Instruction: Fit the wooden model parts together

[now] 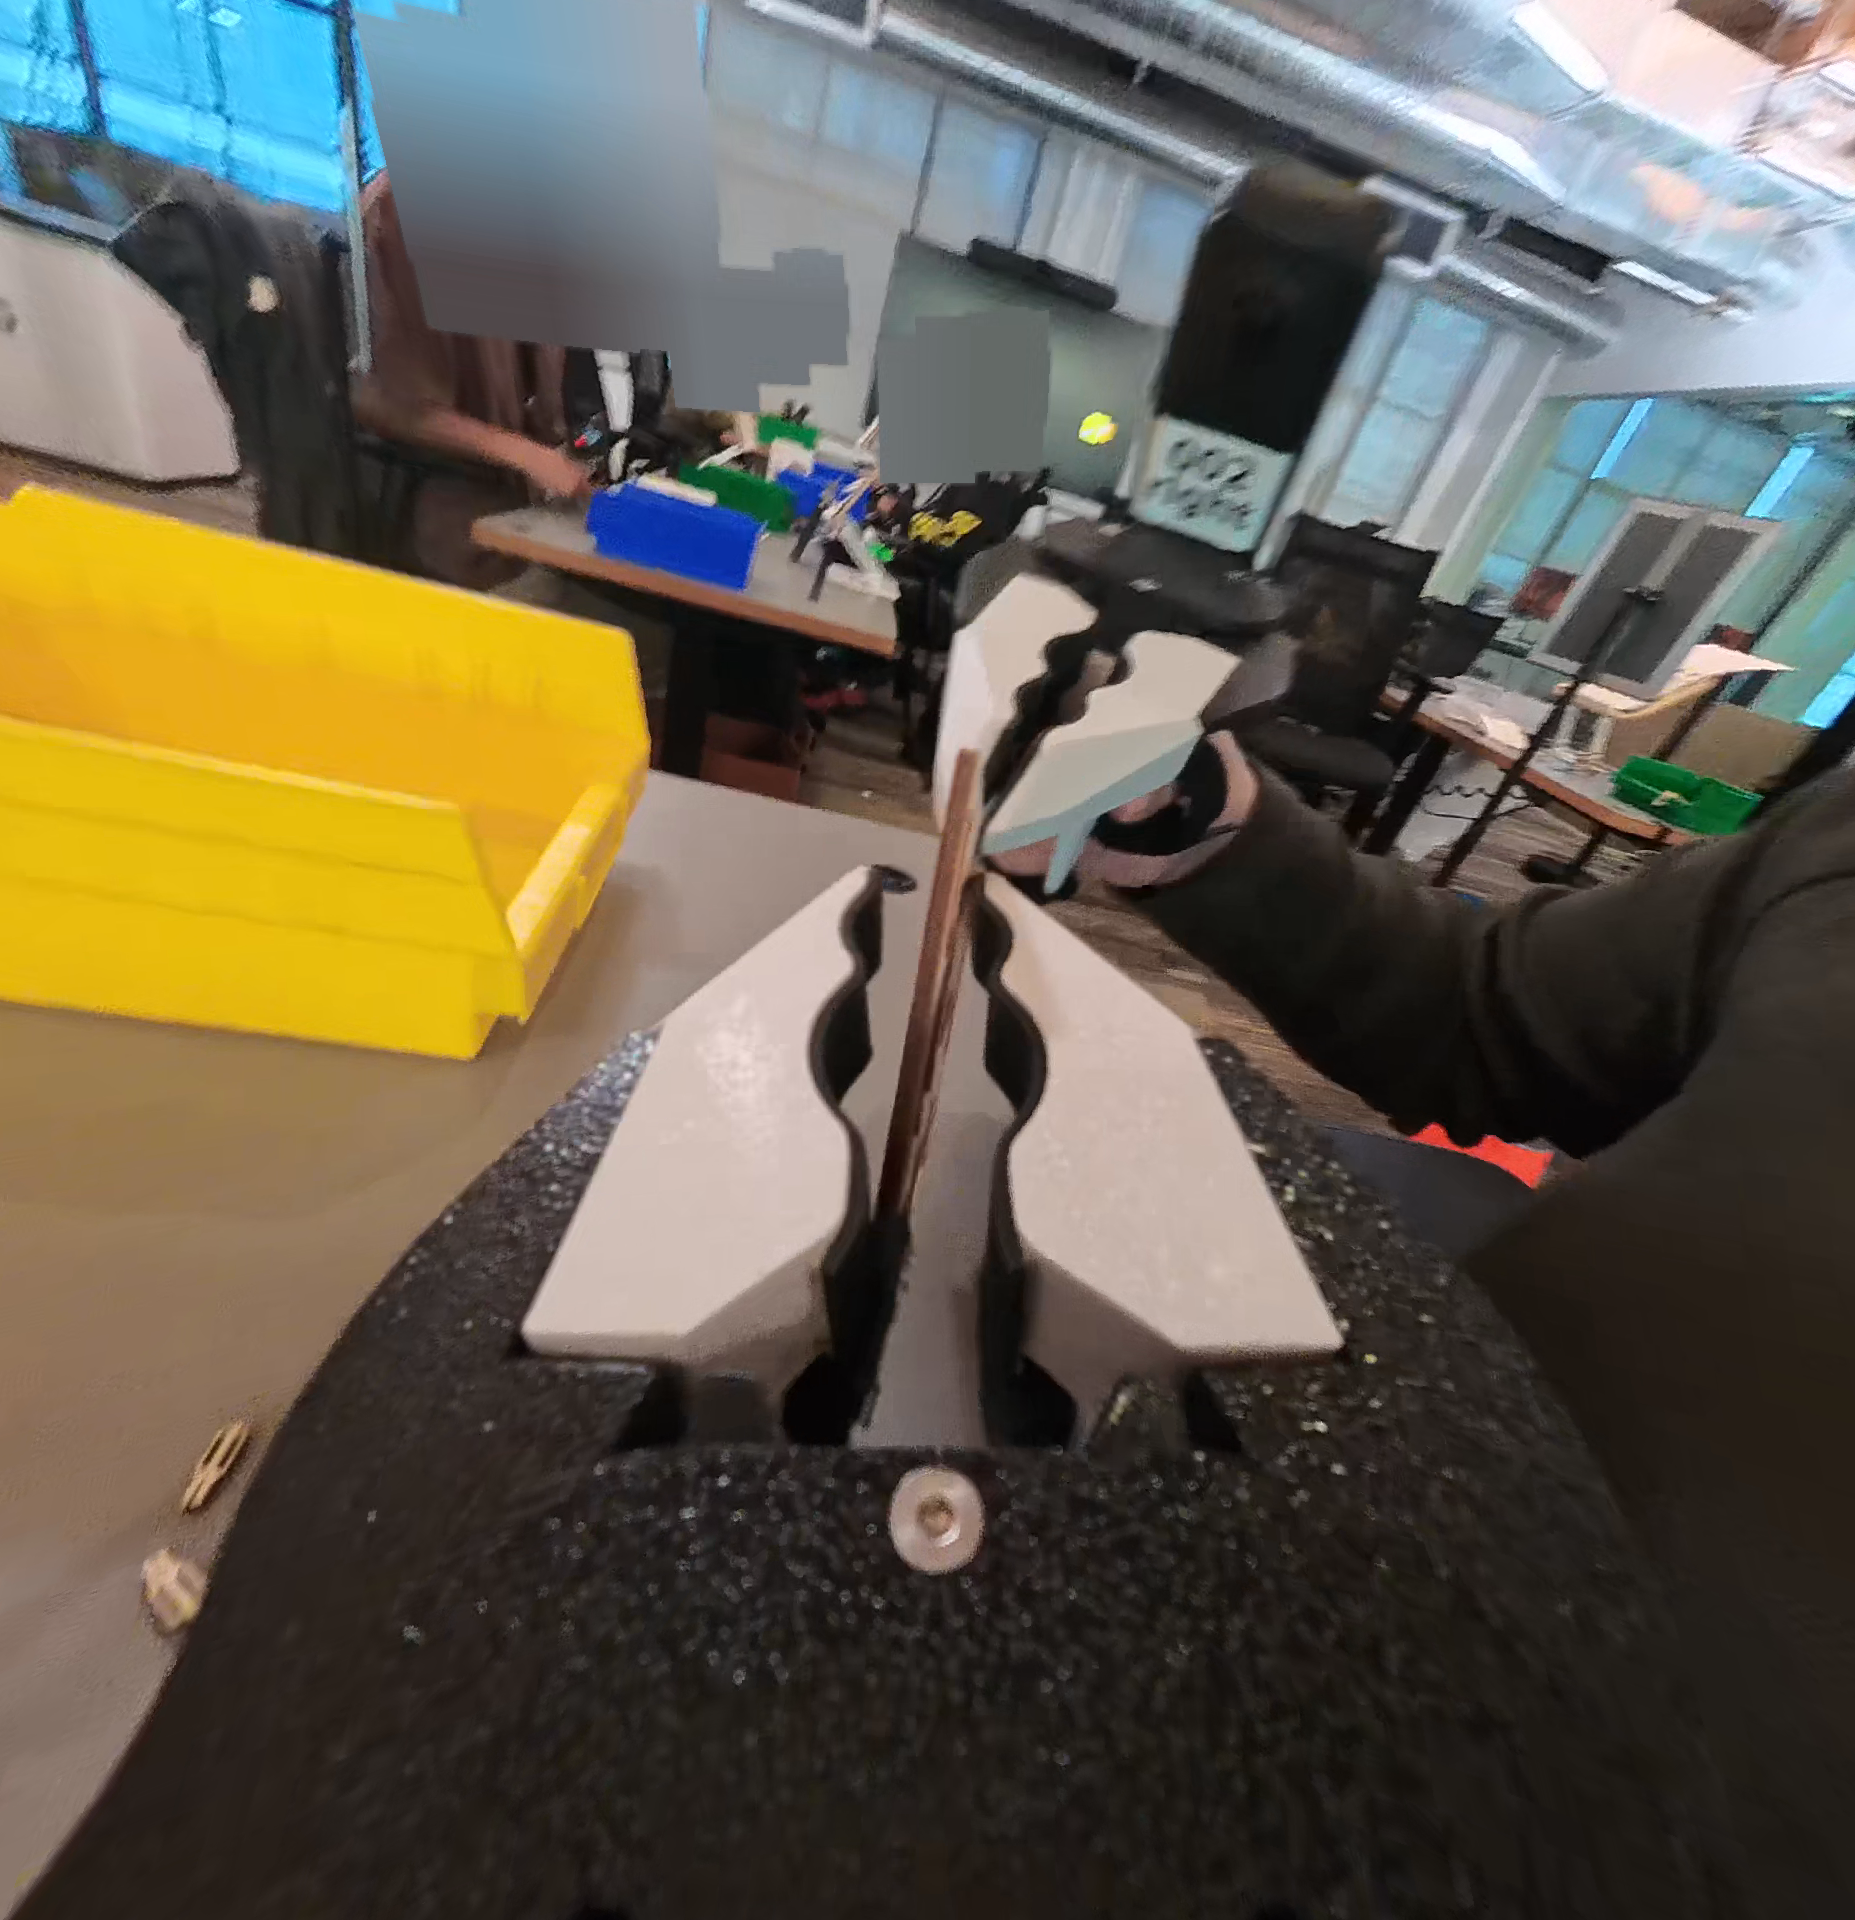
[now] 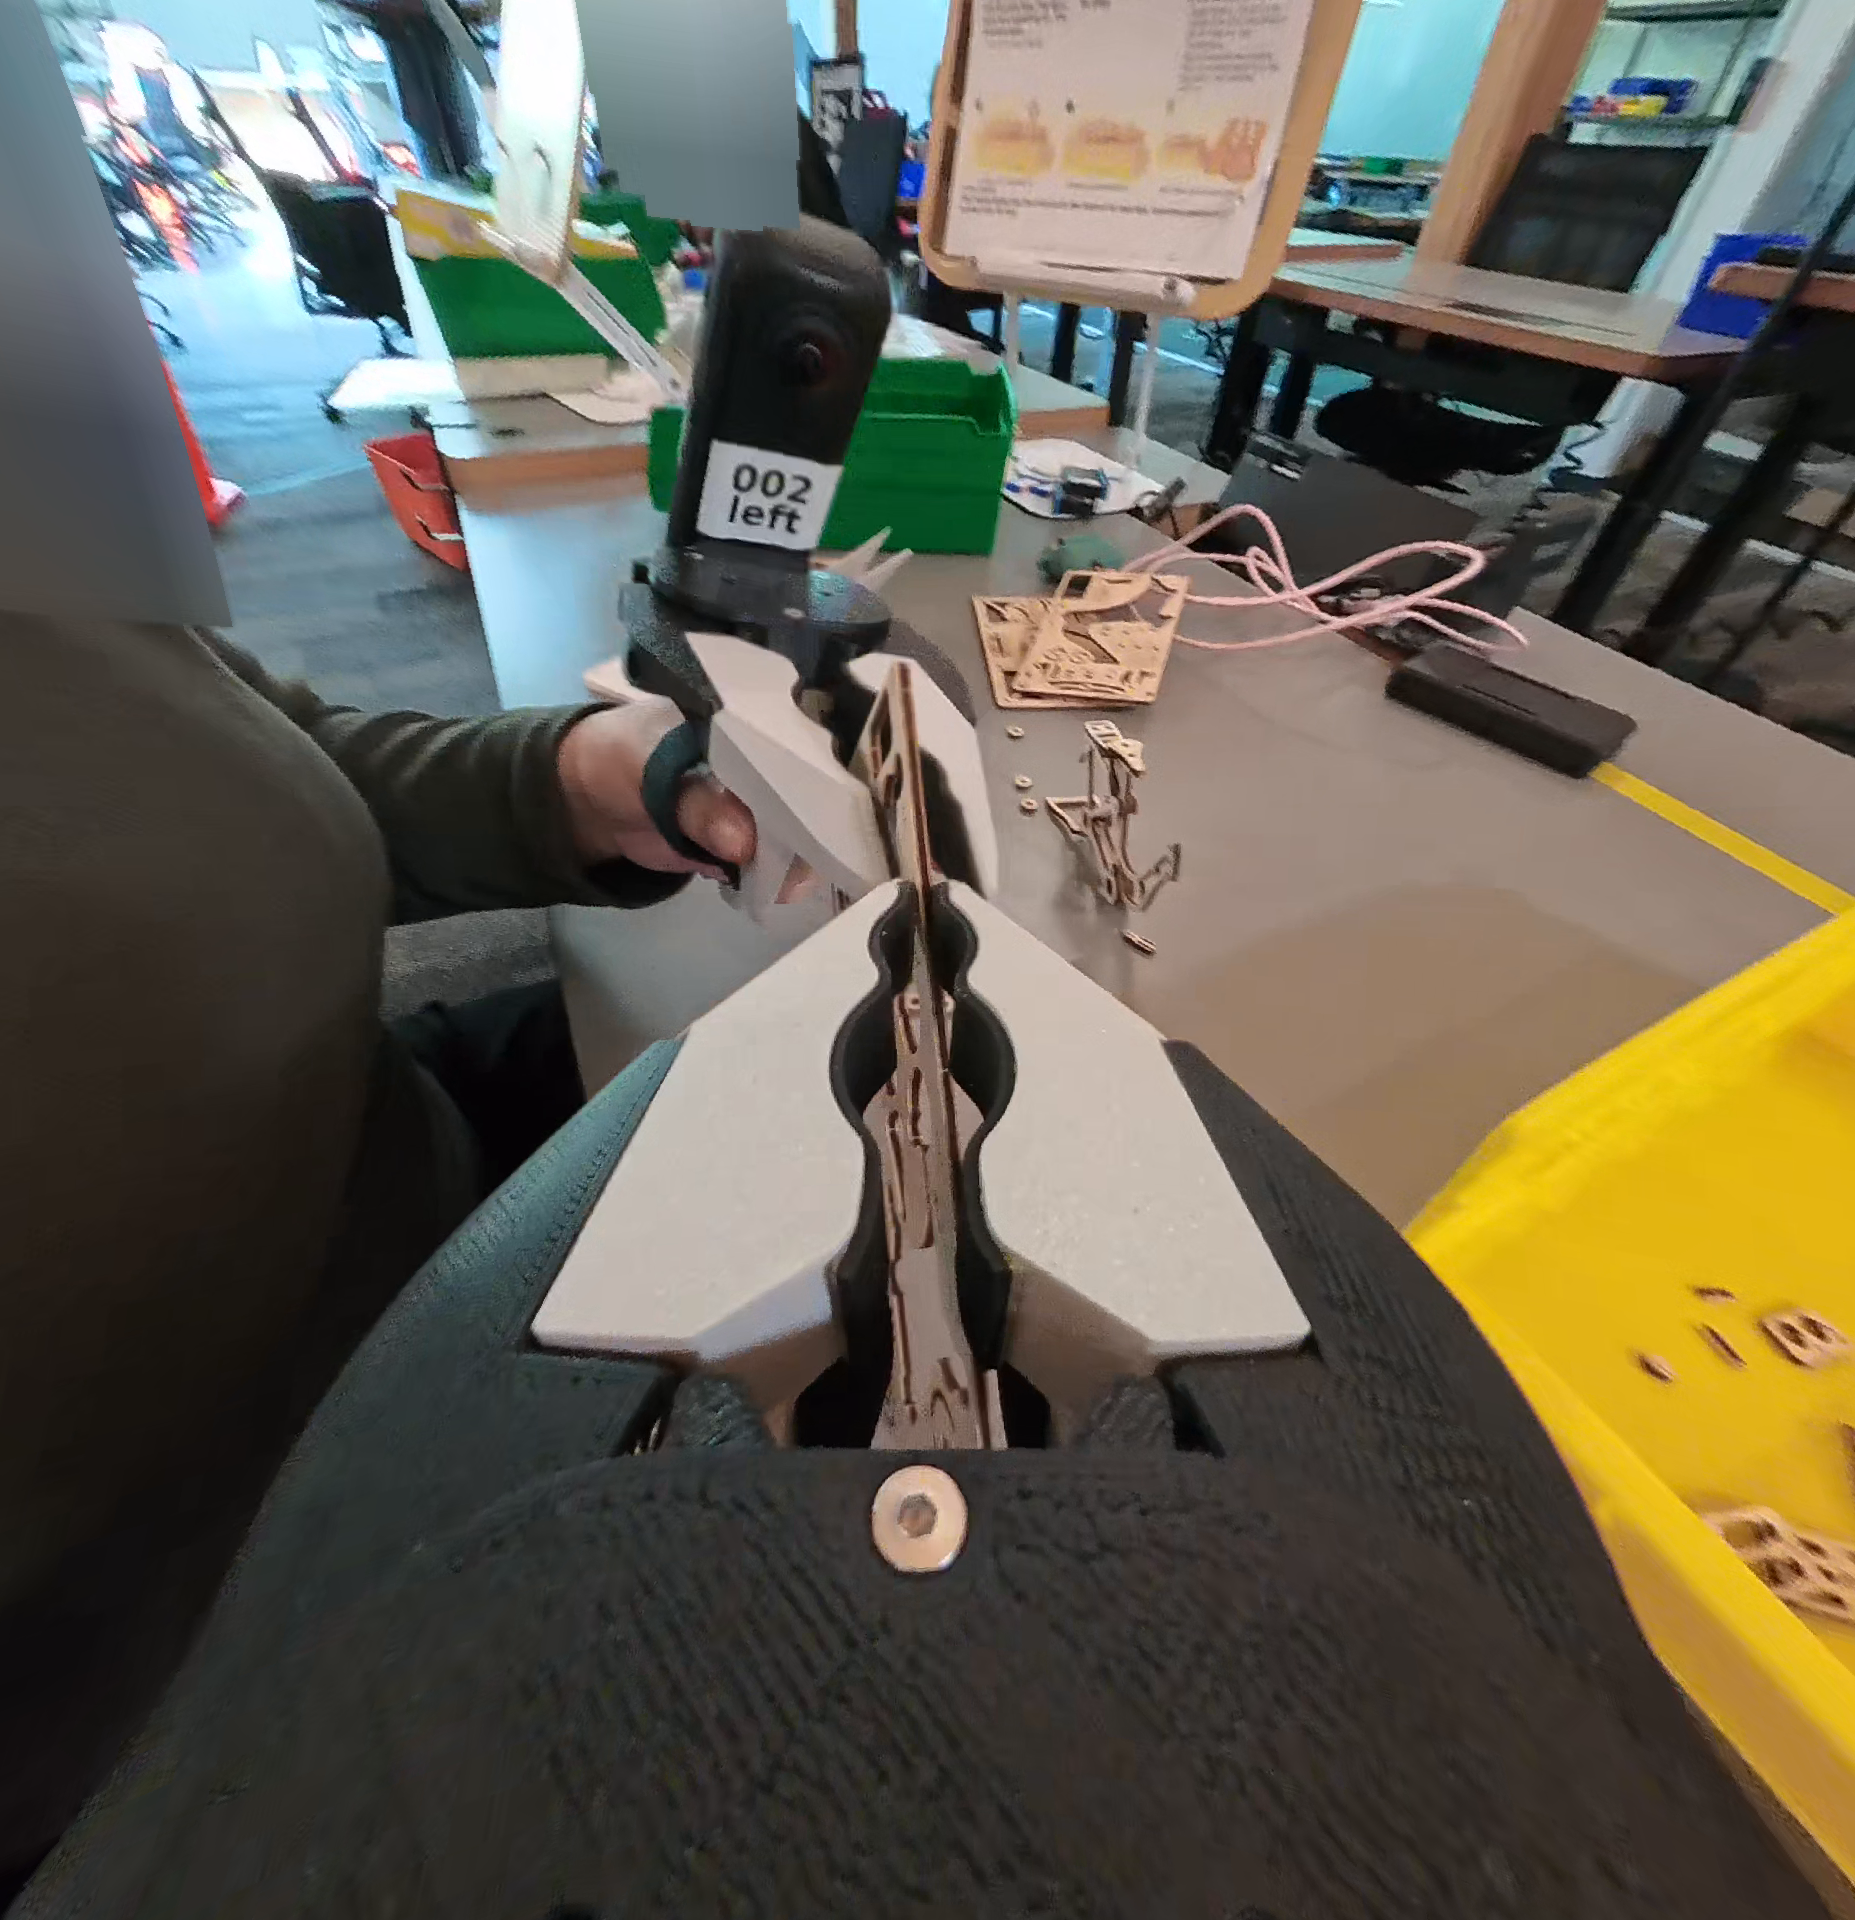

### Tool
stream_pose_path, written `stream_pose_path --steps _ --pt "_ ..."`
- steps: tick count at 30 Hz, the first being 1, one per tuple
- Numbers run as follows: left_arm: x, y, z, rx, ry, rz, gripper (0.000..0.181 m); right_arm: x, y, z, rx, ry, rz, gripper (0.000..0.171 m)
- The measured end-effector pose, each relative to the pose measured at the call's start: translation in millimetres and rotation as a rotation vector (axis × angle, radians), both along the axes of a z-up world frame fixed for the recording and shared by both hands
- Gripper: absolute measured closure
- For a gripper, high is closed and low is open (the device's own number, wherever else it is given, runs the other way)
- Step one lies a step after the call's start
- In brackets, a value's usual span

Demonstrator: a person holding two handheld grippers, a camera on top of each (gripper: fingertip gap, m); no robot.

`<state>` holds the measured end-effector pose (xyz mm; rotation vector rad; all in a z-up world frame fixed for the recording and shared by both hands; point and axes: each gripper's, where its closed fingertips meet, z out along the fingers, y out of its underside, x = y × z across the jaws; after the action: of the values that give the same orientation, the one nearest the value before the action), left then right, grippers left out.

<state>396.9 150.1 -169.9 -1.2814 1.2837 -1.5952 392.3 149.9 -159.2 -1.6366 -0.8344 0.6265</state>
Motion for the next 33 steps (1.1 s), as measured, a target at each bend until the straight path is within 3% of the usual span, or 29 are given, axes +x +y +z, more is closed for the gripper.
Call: stream_pose_path --steps 2,5,14,27,30,33 --pt "-3 -9 5 0.014 -0.020 -0.059 0.180 -2 -2 3 -0.001 0.025 0.031 0.170" --pt "-3 -10 1 0.043 0.013 -0.061 0.180 -2 -3 0 0.012 -0.034 0.039 0.170" --pt "-5 -13 -14 0.405 0.167 0.001 0.180 -3 -6 -16 -0.048 -0.299 0.043 0.170" --pt "-5 5 -19 0.360 0.195 0.106 0.181 -2 12 -21 0.211 -0.551 -0.264 0.169" --pt "-6 6 -18 0.346 0.192 0.092 0.180 -4 13 -20 0.231 -0.526 -0.228 0.168" --pt "-7 6 -16 0.319 0.187 0.075 0.181 -6 13 -17 0.146 -0.375 -0.150 0.165"
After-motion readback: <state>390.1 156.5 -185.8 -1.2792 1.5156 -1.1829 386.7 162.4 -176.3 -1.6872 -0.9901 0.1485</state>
